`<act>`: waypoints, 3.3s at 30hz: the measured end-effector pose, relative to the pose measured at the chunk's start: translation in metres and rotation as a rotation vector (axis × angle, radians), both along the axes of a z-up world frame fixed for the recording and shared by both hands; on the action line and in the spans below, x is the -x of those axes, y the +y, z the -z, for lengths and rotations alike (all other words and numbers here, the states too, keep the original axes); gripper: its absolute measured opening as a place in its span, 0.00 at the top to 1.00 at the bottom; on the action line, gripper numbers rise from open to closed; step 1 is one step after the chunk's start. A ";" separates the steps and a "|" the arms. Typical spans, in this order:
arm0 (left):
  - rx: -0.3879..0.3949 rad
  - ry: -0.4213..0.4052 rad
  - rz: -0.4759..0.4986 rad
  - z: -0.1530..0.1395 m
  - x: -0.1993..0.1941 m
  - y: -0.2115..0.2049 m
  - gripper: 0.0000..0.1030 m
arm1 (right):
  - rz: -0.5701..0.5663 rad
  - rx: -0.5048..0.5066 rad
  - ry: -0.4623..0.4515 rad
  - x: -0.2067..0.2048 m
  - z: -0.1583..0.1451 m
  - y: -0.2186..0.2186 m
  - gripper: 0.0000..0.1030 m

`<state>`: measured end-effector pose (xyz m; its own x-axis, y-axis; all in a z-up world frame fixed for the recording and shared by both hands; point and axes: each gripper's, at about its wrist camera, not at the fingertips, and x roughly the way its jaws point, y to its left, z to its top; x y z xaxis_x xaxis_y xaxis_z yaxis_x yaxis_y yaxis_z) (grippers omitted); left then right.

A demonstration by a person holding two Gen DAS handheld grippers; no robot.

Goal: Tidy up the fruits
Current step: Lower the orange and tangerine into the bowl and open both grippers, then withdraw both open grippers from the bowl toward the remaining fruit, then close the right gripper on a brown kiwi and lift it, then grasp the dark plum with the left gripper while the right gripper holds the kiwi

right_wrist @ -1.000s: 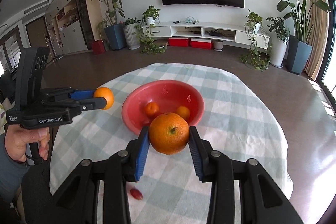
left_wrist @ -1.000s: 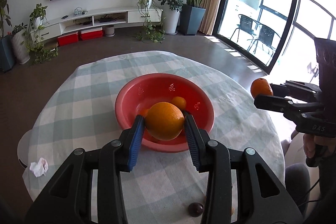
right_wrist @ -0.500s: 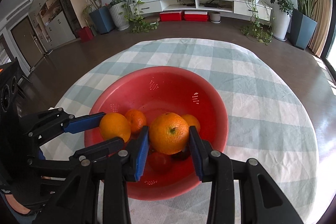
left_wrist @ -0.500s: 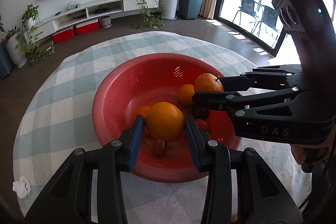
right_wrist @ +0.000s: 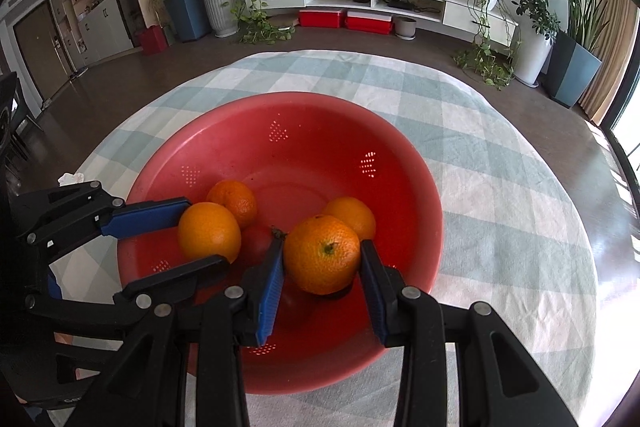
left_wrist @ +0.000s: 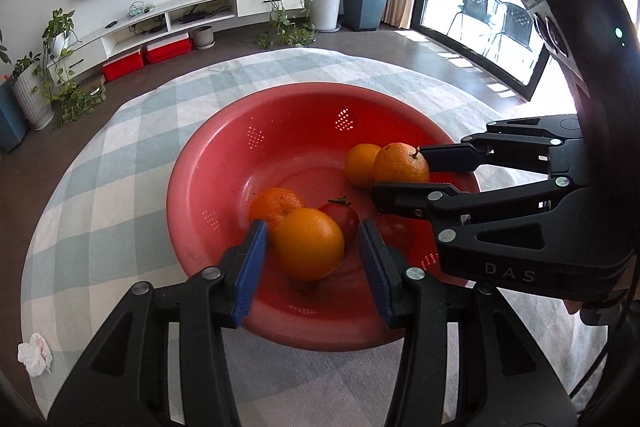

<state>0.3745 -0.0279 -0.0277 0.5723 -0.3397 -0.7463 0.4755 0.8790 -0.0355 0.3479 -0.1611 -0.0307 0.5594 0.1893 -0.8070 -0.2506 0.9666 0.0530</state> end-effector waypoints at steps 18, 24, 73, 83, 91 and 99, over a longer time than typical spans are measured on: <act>0.071 -0.098 -0.063 -0.045 0.059 0.034 0.07 | 0.000 -0.011 -0.083 0.040 -0.030 -0.005 0.41; 0.076 -0.108 -0.079 -0.047 0.112 0.052 0.00 | 0.007 -0.050 -0.162 0.117 -0.049 -0.014 0.33; -0.090 0.151 0.081 0.017 0.176 0.035 0.43 | 0.034 -0.115 0.054 0.240 0.008 0.003 0.72; -0.144 0.189 0.239 0.034 0.154 0.020 0.48 | 0.042 -0.150 0.060 0.239 0.012 -0.003 0.72; -0.124 0.193 0.284 0.037 0.152 0.010 0.64 | 0.047 -0.155 0.066 0.238 0.015 -0.006 0.72; -0.112 0.184 0.281 0.036 0.155 0.011 0.76 | 0.047 -0.155 0.066 0.238 0.015 -0.006 0.72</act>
